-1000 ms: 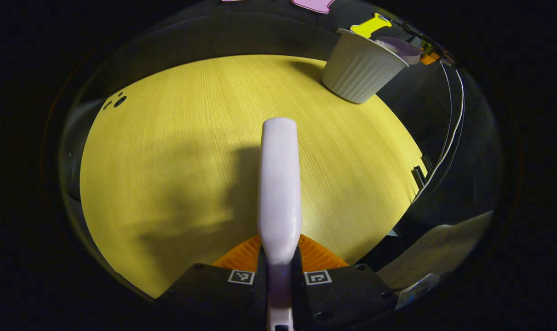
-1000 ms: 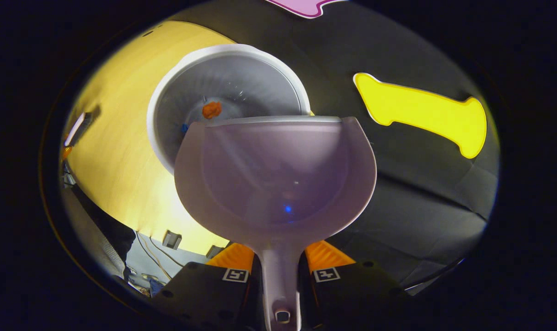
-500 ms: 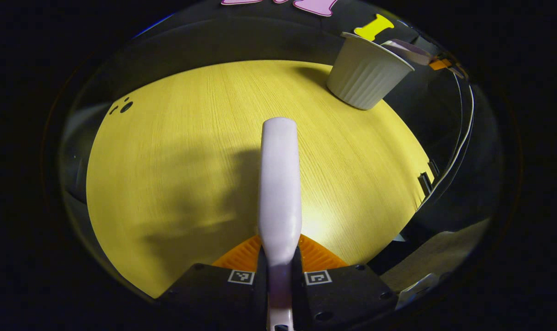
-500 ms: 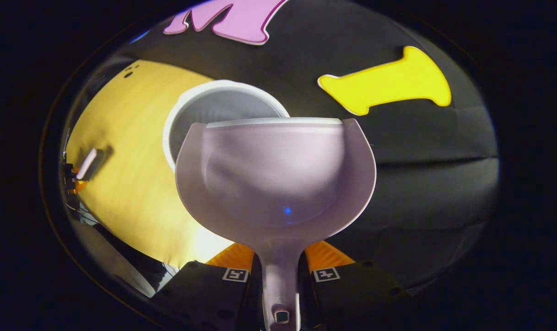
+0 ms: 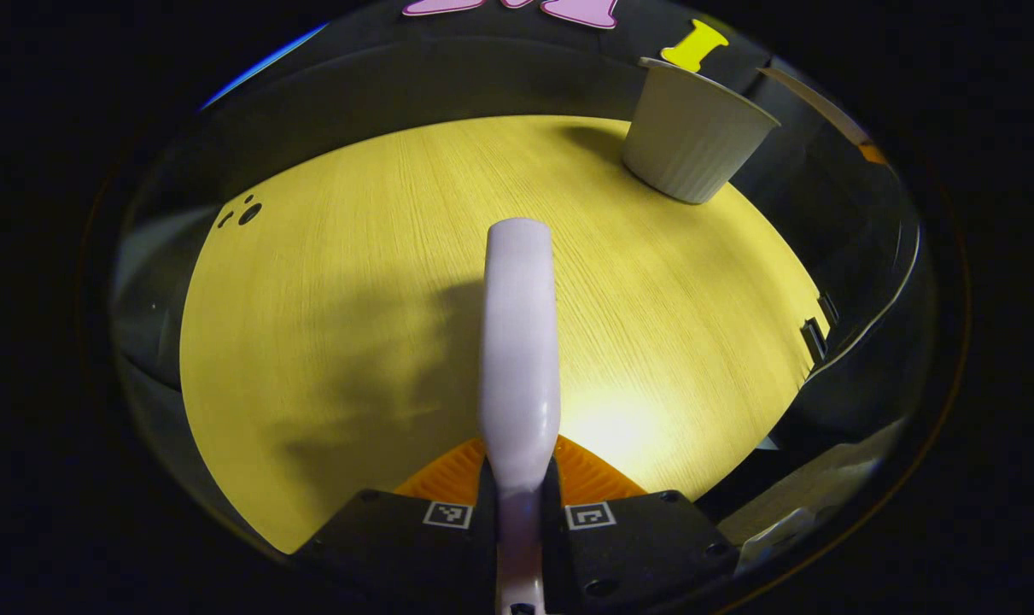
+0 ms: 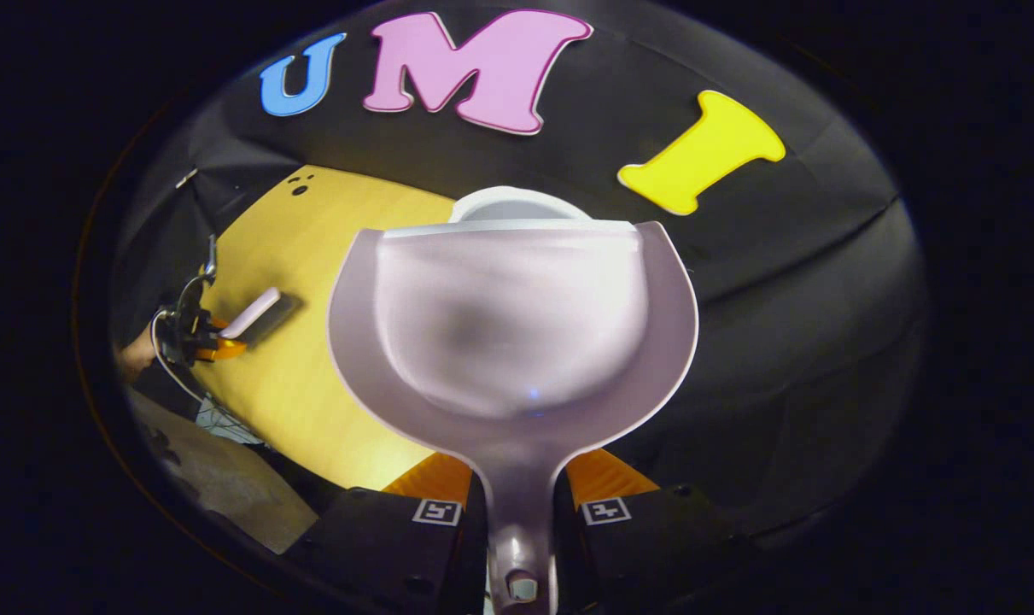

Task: Pick up the small broom and dustpan from the desktop, sweep the trash into the dustpan with the broom, and then empty the trash into the garbage bin.

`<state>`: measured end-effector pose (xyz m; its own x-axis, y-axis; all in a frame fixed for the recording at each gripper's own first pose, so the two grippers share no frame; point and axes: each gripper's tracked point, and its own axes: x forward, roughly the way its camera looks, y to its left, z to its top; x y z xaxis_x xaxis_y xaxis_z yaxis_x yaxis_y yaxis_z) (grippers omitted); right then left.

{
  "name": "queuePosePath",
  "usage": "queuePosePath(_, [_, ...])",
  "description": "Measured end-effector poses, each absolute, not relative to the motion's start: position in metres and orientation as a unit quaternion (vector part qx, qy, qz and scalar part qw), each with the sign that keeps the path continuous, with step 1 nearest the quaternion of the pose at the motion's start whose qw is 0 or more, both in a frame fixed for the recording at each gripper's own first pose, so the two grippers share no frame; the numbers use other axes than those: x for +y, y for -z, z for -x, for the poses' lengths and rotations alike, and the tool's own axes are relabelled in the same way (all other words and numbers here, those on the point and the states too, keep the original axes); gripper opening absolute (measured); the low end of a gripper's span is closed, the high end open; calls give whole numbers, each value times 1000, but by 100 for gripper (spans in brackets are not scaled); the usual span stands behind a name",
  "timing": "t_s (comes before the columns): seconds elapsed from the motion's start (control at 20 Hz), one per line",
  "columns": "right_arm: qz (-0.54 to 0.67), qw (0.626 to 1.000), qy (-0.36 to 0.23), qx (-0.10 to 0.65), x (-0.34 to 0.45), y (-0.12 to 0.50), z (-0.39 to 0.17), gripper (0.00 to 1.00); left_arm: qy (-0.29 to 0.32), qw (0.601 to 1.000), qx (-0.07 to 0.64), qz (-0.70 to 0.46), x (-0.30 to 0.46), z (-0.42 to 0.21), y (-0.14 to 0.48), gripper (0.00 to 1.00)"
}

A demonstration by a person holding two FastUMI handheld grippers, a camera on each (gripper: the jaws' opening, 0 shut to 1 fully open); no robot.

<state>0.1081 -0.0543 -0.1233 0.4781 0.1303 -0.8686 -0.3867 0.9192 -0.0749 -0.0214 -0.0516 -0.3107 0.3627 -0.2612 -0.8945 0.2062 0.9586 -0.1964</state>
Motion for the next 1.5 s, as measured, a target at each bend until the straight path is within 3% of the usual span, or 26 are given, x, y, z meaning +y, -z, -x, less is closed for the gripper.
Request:
queuePosePath(0.25, [81, 834, -190, 512, 6, 184, -40, 36, 135, 831, 540, 0, -46, 12, 316, 25])
queuePosePath(0.3, [75, 830, -196, 517, 18, 198, -30, 32, 133, 830, 541, -3, -43, 11, 318, 25])
queuePosePath(0.35, [72, 823, -205, 525, 32, 212, -19, 36, 130, 830, 542, -7, -42, 10, 321, 25])
queuePosePath(0.5, [64, 806, -211, 549, 66, 261, 2, 32, 126, 829, 544, -18, -41, 9, 326, 25])
queuePosePath(0.55, [58, 800, -214, 558, 77, 276, 7, 36, 124, 830, 544, -25, -40, 8, 327, 25])
queuePosePath(0.6, [51, 796, -214, 563, 88, 290, 10, 40, 122, 830, 544, -32, -40, 7, 329, 25])
queuePosePath(0.65, [45, 793, -216, 567, 98, 304, 11, 36, 121, 830, 544, -39, -38, 6, 332, 24])
queuePosePath(0.8, [37, 785, -217, 580, 120, 340, 13, 36, 119, 830, 543, -52, -35, 3, 339, 24])
queuePosePath(0.85, [39, 782, -214, 583, 121, 349, 14, 41, 117, 830, 543, -56, -35, 2, 341, 26])
queuePosePath(0.9, [40, 781, -210, 587, 120, 358, 16, 36, 116, 830, 543, -58, -34, 2, 342, 26])
queuePosePath(1.0, [38, 782, -207, 587, 123, 372, 20, 36, 115, 829, 544, -58, -35, -1, 345, 26])
queuePosePath(1.1, [32, 784, -203, 585, 126, 378, 18, 36, 114, 827, 547, -59, -34, 0, 345, 27])
queuePosePath(1.15, [32, 783, -204, 586, 127, 381, 18, 40, 113, 826, 549, -60, -35, 0, 345, 27])
queuePosePath(1.4, [46, 782, -203, 588, 132, 388, 16, 31, 108, 823, 554, -66, -36, -2, 345, 28])
queuePosePath(1.5, [50, 780, -202, 590, 130, 388, 17, 36, 104, 824, 552, -70, -35, -2, 346, 29])
